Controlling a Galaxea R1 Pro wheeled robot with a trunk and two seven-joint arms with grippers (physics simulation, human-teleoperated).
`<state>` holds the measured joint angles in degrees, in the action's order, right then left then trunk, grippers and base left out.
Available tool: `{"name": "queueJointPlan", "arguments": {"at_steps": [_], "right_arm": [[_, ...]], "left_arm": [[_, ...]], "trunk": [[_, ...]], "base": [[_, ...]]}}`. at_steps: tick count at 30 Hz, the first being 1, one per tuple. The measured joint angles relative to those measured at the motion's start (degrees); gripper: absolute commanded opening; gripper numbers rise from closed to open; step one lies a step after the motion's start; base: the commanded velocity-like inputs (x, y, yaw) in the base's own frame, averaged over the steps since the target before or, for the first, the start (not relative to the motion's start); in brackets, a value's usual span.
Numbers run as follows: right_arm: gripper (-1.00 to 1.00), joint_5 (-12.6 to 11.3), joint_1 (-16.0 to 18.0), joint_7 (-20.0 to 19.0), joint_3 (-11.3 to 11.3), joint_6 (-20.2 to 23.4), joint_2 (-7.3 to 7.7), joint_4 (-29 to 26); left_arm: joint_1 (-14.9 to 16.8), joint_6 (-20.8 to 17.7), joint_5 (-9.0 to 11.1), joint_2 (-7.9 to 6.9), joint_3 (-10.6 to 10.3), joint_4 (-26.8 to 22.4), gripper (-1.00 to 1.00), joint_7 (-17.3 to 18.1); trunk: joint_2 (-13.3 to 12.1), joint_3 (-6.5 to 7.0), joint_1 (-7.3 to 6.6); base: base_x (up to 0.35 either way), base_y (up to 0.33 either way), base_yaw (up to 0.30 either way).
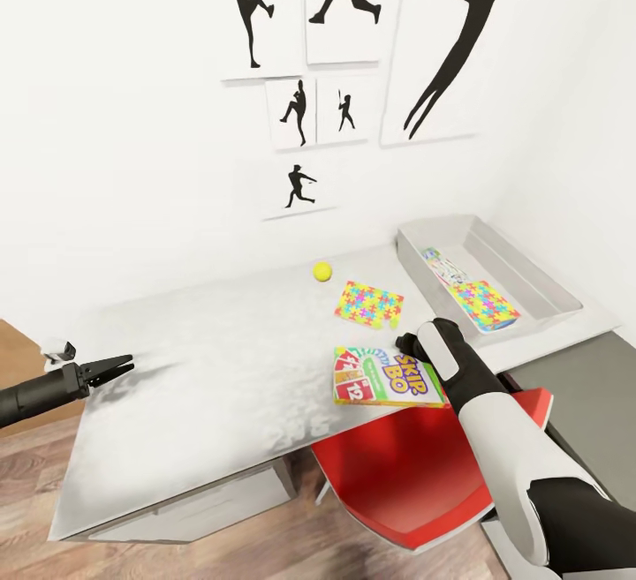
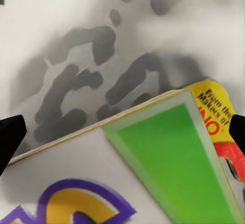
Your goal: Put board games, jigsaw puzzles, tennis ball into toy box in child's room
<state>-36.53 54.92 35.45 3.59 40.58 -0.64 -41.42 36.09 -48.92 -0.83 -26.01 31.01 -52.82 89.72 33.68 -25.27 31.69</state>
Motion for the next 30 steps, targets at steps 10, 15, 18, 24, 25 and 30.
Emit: {"name": "queueJointPlan", "arguments": {"at_steps": [10, 15, 18, 24, 25, 30], "right_arm": [[1.0, 0.4, 0.0, 0.0, 0.0, 0.2, 0.01, 0.1], [1.0, 2.1, 0.0, 0.1, 0.1, 0.7, 0.03, 1.1], [1.0, 2.1, 0.0, 0.1, 0.1, 0.7, 0.03, 1.4], [1.0, 1.6, 0.0, 0.1, 0.0, 0.4, 0.02, 1.8], [1.0, 1.4, 0.0, 0.1, 0.0, 0.4, 0.01, 1.7], [1.0, 0.6, 0.0, 0.0, 0.0, 0.2, 0.0, 2.4]], "left_arm": [[0.0, 0.0, 0.0, 0.0, 0.0, 0.0, 1.0, 0.0], [0.0, 0.0, 0.0, -0.01, 0.0, 0.0, 1.0, 0.0], [0.0, 0.0, 0.0, -0.01, 0.0, 0.0, 1.0, 0.0], [0.0, 0.0, 0.0, 0.0, 0.0, 0.0, 1.0, 0.0], [0.0, 0.0, 0.0, 0.0, 0.0, 0.0, 1.0, 0.0], [0.0, 0.0, 0.0, 0.0, 0.0, 0.0, 1.0, 0.0]], "trunk": [[0.0, 0.0, 0.0], [0.0, 0.01, -0.01], [0.0, 0.01, -0.01], [0.0, 0.01, 0.0], [0.0, 0.01, 0.0], [0.0, 0.0, 0.0]], "base": [[-0.001, 0.117, 0.0], [0.0, 0.186, 0.0], [0.0, 0.203, 0.0], [-0.03, 0.043, 0.0], [-0.046, 0.006, 0.0], [-0.014, 0.002, 0.0]]}}
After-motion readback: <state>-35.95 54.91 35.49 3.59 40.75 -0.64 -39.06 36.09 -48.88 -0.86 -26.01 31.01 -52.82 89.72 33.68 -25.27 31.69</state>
